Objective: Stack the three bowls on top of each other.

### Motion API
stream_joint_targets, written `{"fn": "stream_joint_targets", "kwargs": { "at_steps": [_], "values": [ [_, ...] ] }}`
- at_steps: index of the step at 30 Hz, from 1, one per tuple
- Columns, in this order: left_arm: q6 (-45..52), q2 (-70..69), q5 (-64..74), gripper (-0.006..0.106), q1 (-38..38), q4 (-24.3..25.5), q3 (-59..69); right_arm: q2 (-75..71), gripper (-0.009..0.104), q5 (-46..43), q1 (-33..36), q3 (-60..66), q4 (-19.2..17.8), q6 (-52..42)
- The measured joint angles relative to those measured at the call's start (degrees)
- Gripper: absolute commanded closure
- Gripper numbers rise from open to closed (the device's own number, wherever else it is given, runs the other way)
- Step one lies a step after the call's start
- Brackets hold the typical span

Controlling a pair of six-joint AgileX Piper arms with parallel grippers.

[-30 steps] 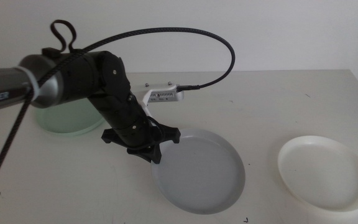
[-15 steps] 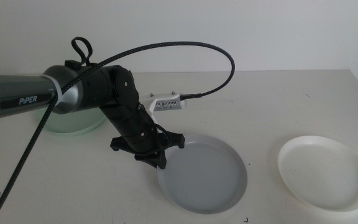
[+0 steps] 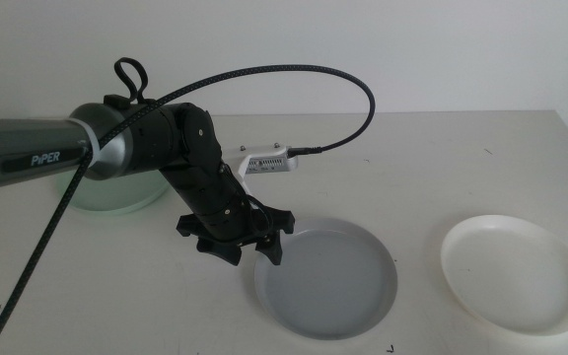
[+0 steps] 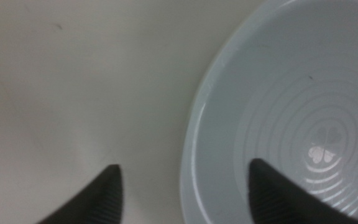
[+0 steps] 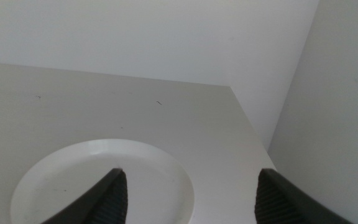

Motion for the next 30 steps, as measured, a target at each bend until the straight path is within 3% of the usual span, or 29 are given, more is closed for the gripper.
{"fn": "stream_joint_targets", "kwargs": {
  "at_steps": [4,10,21,30],
  "values": [
    [1.0,-0.4,0.18,0.011,0.0,0.56,0.0,0.0,0.043,0.0,0.0,0.0,0.0,0.0],
    [0.53,-5.75,0.39,0.011,1.22,4.33,0.0,0.0,0.043,0.0,0.0,0.0,0.0,0.0],
    [-12.26,-20.53,4.3,0.011,5.22,22.48,-0.14,0.0,0.043,0.0,0.0,0.0,0.0,0.0],
    [-12.25,-23.93,13.85,0.011,15.71,27.26,-8.83,0.0,0.043,0.0,0.0,0.0,0.0,0.0]
  ]
}}
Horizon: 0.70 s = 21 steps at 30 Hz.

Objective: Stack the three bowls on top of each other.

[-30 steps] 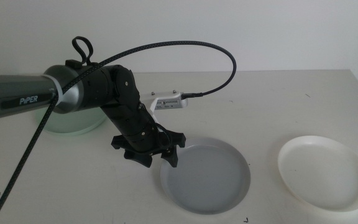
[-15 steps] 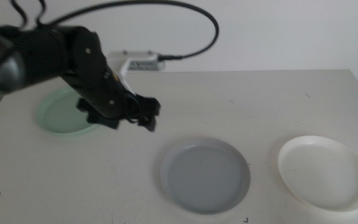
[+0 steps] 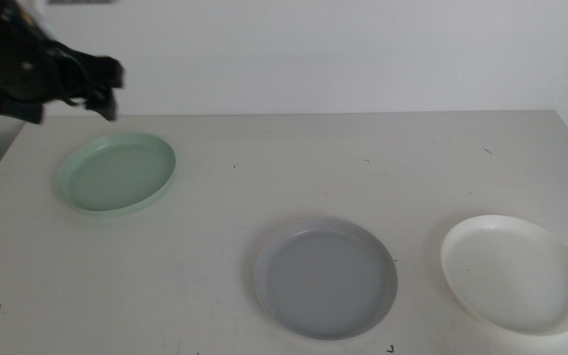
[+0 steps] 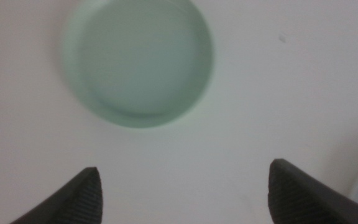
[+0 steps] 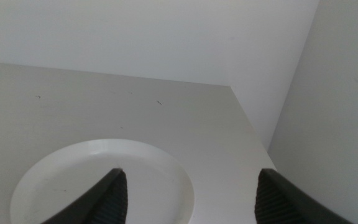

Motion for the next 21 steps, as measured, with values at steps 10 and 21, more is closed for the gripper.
{"fn": "stream_joint_targets", "kwargs": {
  "at_steps": [10,21],
  "values": [
    [8.53,8.18,3.11,0.011,14.05,-7.79,-9.85,0.0,0.043,0.0,0.0,0.0,0.0,0.0],
    [16.16,28.64,3.17,0.011,20.09,-15.21,-25.74,0.0,0.043,0.0,0.0,0.0,0.0,0.0]
  ]
}}
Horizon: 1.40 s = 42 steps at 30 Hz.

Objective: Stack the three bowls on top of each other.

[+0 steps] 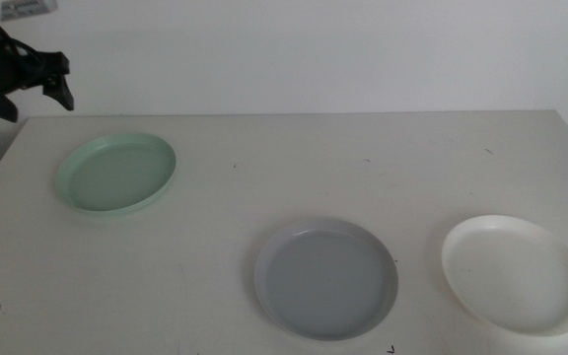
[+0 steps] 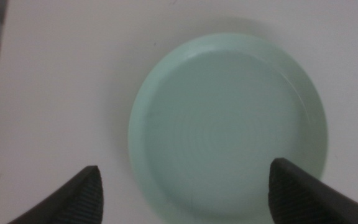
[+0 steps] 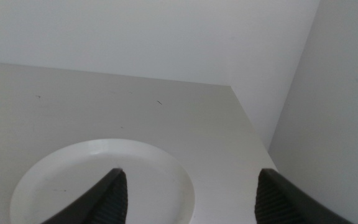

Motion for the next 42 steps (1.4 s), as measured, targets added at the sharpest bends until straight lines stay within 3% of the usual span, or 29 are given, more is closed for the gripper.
{"fn": "stream_joint_targets", "kwargs": {
  "at_steps": [9,20,22,27,35,42],
  "values": [
    [3.25,14.85,1.05,0.011,0.4,-4.03,-10.35,0.0,0.043,0.0,0.0,0.0,0.0,0.0],
    [6.24,22.21,1.5,0.013,2.44,-6.12,-11.07,0.0,0.043,0.0,0.0,0.0,0.0,0.0],
    [7.33,22.43,1.39,0.019,2.44,-6.44,-11.24,0.0,0.043,0.0,0.0,0.0,0.0,0.0],
    [8.21,22.93,1.16,0.046,2.44,-6.63,-11.43,0.0,0.043,0.0,0.0,0.0,0.0,0.0],
    [8.41,23.37,1.02,0.098,2.49,-5.99,-11.62,0.0,0.043,0.0,0.0,0.0,0.0,0.0],
    [8.41,23.1,2.33,0.1,2.6,-6.7,-11.62,0.0,0.043,0.0,0.0,0.0,0.0,0.0]
  ]
}}
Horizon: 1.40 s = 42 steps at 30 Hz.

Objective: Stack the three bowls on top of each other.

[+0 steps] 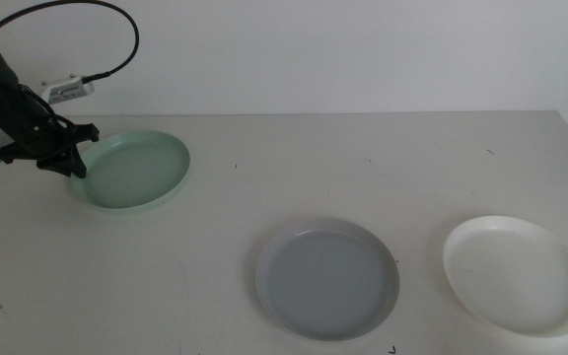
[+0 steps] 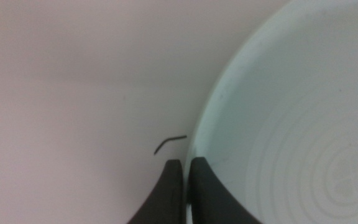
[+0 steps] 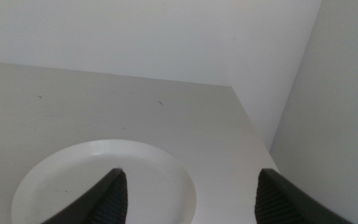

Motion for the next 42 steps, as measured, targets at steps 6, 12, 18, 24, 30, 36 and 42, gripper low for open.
{"fn": "stream_joint_targets", "kwargs": {
  "at_steps": [6,12,18,24,30,36,42],
  "values": [
    [-1.03,-4.7,1.18,0.1,0.0,-0.17,1.77,0.0,0.043,0.0,0.0,0.0,0.0,0.0],
    [0.69,-14.03,0.98,0.1,0.04,-3.41,9.83,0.0,0.043,0.0,0.0,0.0,0.0,0.0],
    [3.08,-26.54,-1.39,0.1,0.04,-7.03,24.55,0.0,0.043,0.0,0.0,0.0,0.0,0.0],
    [3.88,-39.56,-5.35,0.1,-1.81,-9.23,39.81,0.0,0.043,0.0,0.0,0.0,0.0,0.0],
    [1.25,-46.59,-7.28,0.1,-9.2,-9.68,48.0,0.0,0.043,0.0,0.0,0.0,0.0,0.0],
    [-1.61,-46.83,-9.02,0.1,-20.35,-9.74,49.6,0.0,0.043,0.0,0.0,0.0,0.0,0.0],
    [-4.73,-45.09,-13.33,0.1,-29.32,-10.12,49.66,0.0,0.043,0.0,0.0,0.0,0.0,0.0]
  ]
}}
